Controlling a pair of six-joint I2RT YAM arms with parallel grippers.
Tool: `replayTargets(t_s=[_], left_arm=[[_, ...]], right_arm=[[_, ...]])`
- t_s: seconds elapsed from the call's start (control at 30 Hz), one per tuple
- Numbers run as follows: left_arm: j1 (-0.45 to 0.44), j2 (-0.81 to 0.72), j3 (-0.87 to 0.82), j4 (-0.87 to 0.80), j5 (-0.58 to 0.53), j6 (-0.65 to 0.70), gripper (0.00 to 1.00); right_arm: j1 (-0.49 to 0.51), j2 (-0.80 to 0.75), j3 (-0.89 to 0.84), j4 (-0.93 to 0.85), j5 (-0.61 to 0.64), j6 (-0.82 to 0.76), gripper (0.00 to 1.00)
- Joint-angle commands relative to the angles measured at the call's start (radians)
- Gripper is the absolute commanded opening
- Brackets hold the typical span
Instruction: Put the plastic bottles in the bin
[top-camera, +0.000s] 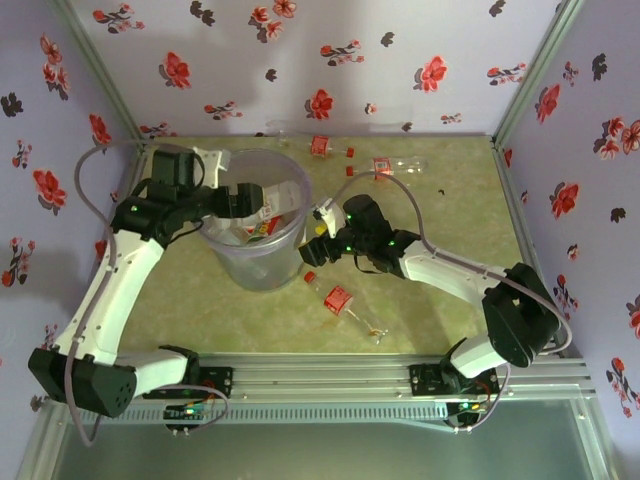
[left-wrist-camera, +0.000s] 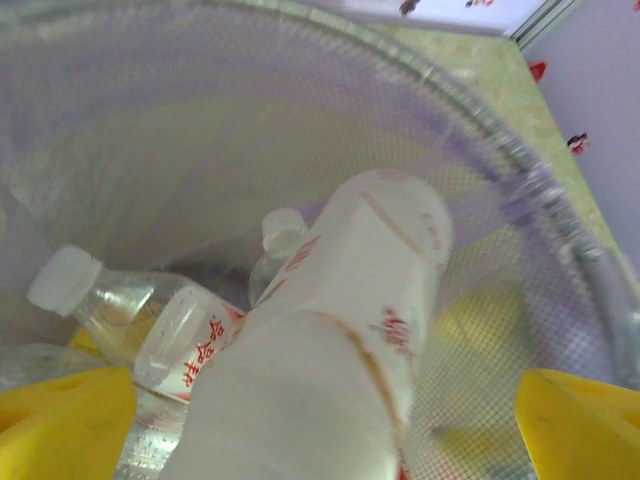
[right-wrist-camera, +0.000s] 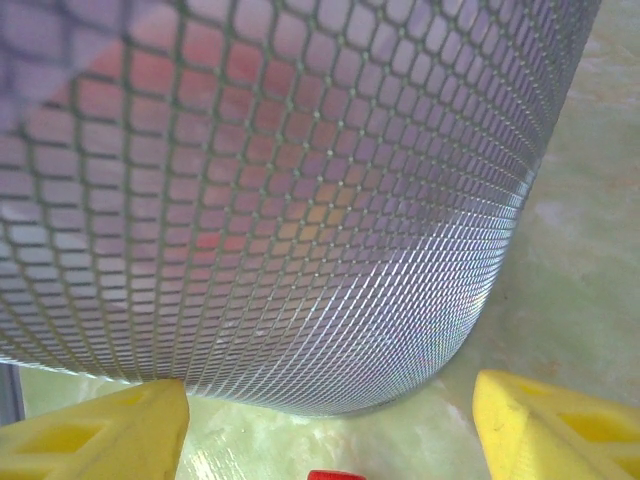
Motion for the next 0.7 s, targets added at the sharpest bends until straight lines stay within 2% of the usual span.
replayTargets(t_s=[0.0, 0.27, 0.57, 0.67], left_arm=[[0.006, 0.013, 0.057, -0.043, -0.033, 0.04, 0.92], [-0.014, 0.03, 0.049, -0.043, -0.052, 0.053, 0.56], [-0.042, 0.1, -0.014, 0.023, -0.05, 0.031, 0.56], [-0.042, 0.135, -0.022, 0.037, -0.083, 0.03, 0.55]], right_arm=[[0.001, -0.046, 0.025, -0.023, 0.072, -0.035, 0.76], [-0.054, -0.129, -0.012, -0.073, 0.14, -0.045, 0.76], [-0.087, -0.159, -0.035, -0.077, 0.172, -0.029, 0.76], [-0.09, -0.173, -0.044, -0.081, 0.177, -0.025, 0.76]])
